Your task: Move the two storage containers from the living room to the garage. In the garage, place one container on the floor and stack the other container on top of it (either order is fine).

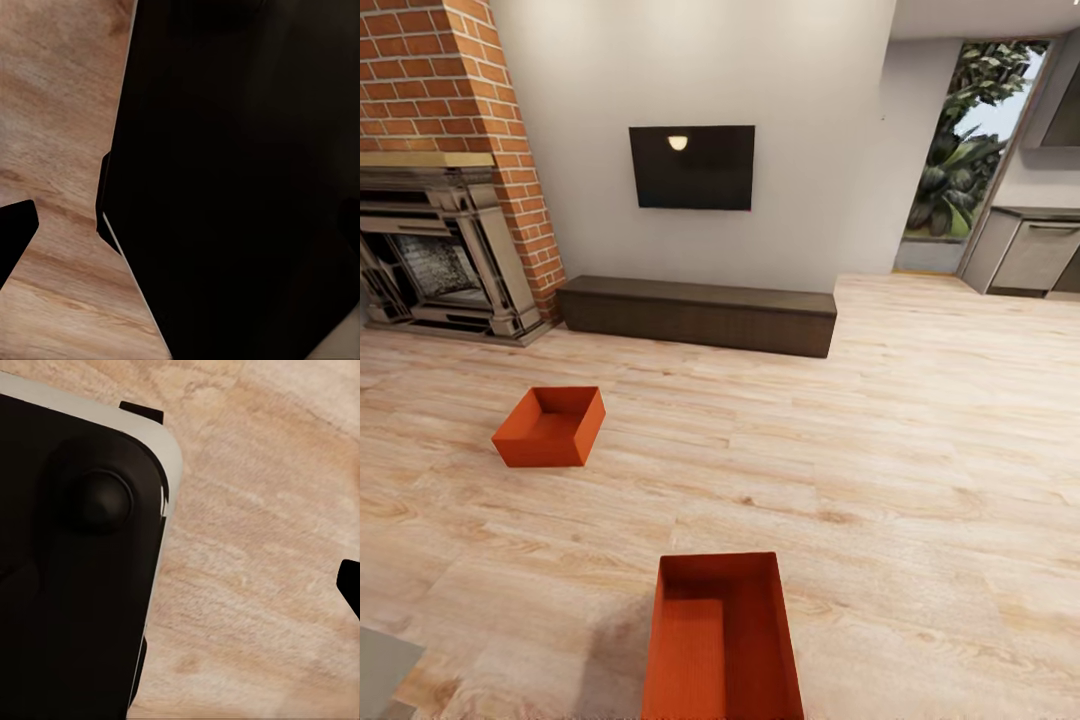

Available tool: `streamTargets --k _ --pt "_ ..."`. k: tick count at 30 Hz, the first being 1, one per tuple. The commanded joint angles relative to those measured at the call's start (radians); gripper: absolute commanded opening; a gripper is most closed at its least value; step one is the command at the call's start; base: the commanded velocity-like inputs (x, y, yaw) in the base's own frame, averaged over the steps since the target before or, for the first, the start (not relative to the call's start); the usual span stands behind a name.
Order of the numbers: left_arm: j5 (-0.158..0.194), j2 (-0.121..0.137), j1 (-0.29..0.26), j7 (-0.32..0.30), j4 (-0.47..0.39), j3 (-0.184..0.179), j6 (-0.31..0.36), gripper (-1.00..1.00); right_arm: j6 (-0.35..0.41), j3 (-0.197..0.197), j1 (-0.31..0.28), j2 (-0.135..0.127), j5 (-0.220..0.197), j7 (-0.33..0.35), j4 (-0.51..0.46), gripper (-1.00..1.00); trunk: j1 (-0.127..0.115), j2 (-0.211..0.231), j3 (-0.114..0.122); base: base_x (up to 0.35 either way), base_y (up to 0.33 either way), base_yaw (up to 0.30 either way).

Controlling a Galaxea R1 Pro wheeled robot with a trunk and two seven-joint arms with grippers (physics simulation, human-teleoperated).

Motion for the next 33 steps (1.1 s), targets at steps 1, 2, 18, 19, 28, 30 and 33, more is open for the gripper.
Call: streamTargets --k 1,2,18,19,28,30,33 --pt "0.005 0.0 0.0 0.001 0.0 -0.001 -0.002 1.0 -0.004 0.004 -0.001 0.001 0.008 -0.006 0.003 1.0 0.0 0.0 -0.002 0.0 0.0 0.0" --pt "0.005 0.0 0.0 0.0 0.0 -0.001 -0.002 1.0 -0.004 0.004 -0.001 0.001 0.008 -0.006 0.003 1.0 0.0 0.0 -0.004 0.0 0.0 0.0" --pt "0.011 -0.038 0.0 -0.004 -0.016 0.01 -0.002 1.0 -0.002 0.005 -0.001 0.0 0.012 -0.006 0.003 1.0 0.0 0.0 -0.03 0.0 0.0 0.0" --pt "0.01 -0.045 0.0 -0.003 -0.012 0.007 -0.002 1.0 -0.002 0.005 -0.001 0.0 0.013 -0.006 0.003 1.0 0.0 0.0 -0.031 0.0 0.0 0.0" --pt "0.018 -0.054 0.0 -0.004 0.02 0.004 -0.001 1.0 -0.002 0.004 -0.001 0.0 0.013 -0.006 0.003 1.0 0.0 0.0 -0.046 0.0 0.0 0.0" --pt "0.017 -0.056 0.0 -0.004 0.022 0.004 -0.001 1.0 -0.002 0.004 -0.001 0.0 0.012 -0.006 0.003 1.0 0.0 0.0 -0.049 0.0 0.0 0.0" --pt "0.017 -0.057 0.0 -0.004 0.027 0.004 -0.001 1.0 -0.002 0.002 -0.001 0.0 0.011 -0.006 0.003 1.0 0.0 0.0 -0.054 0.0 0.0 0.0"
